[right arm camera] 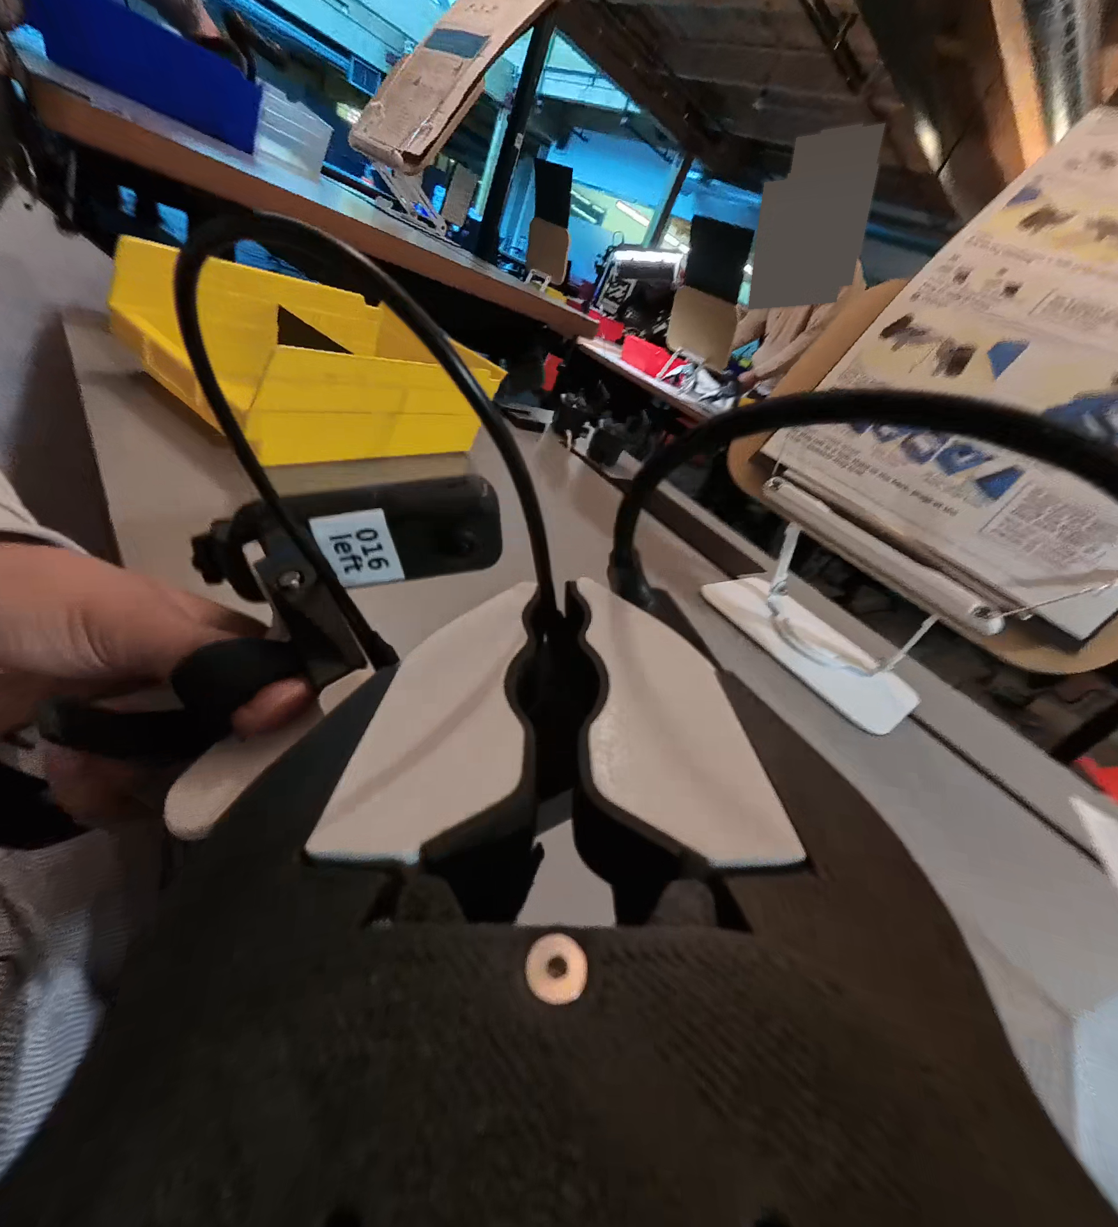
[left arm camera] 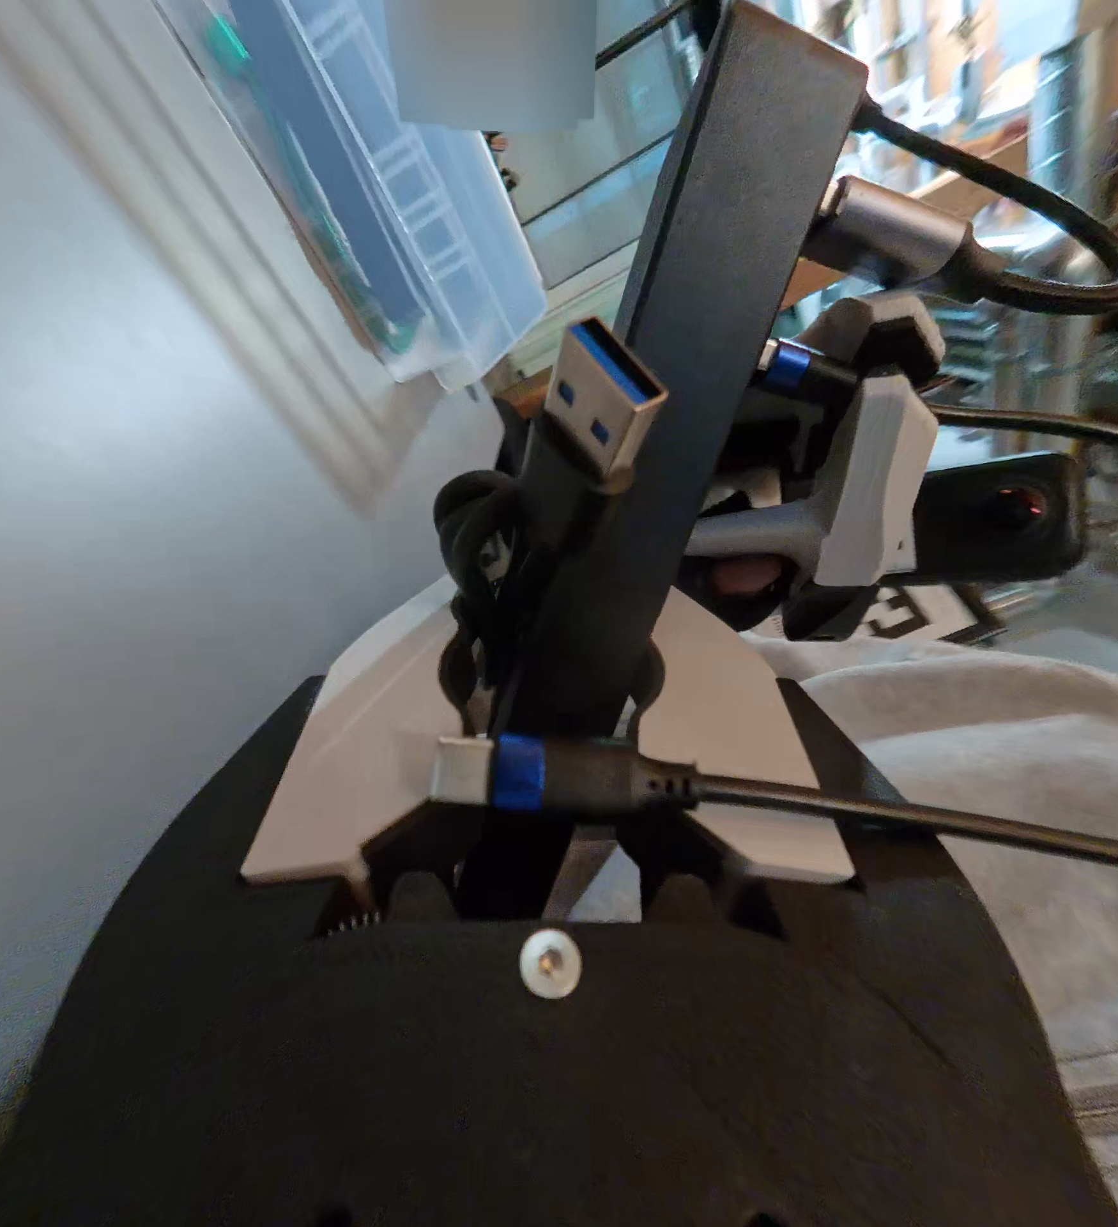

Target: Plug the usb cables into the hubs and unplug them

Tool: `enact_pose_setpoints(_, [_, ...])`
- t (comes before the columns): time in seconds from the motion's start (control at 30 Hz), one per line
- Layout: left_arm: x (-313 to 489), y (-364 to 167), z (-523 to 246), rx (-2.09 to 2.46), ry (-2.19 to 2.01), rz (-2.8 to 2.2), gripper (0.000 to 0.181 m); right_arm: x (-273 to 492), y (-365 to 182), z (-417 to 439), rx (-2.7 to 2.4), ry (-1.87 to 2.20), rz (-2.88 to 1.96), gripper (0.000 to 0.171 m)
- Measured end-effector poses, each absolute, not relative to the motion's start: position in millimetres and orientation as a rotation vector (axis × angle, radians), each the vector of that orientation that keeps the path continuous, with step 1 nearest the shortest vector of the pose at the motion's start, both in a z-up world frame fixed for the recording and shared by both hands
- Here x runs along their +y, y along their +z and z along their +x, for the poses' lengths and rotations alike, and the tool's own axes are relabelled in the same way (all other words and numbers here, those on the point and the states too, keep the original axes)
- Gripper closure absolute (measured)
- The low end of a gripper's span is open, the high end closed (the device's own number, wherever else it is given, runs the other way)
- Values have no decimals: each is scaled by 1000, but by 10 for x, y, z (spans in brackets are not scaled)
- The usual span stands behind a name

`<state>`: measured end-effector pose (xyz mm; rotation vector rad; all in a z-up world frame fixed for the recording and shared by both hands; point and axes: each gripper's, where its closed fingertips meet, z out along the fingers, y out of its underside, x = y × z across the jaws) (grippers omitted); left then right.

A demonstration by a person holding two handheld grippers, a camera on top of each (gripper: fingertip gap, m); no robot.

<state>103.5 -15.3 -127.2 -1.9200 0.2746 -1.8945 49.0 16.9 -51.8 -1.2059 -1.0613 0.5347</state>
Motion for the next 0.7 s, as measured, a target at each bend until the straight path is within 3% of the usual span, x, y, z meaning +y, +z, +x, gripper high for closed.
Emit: enact_pose_setpoints(0.7, [-195, -1175, 1089, 104, -2074, -1861, 135, 158, -483, 499, -1051, 642, -1251, 167])
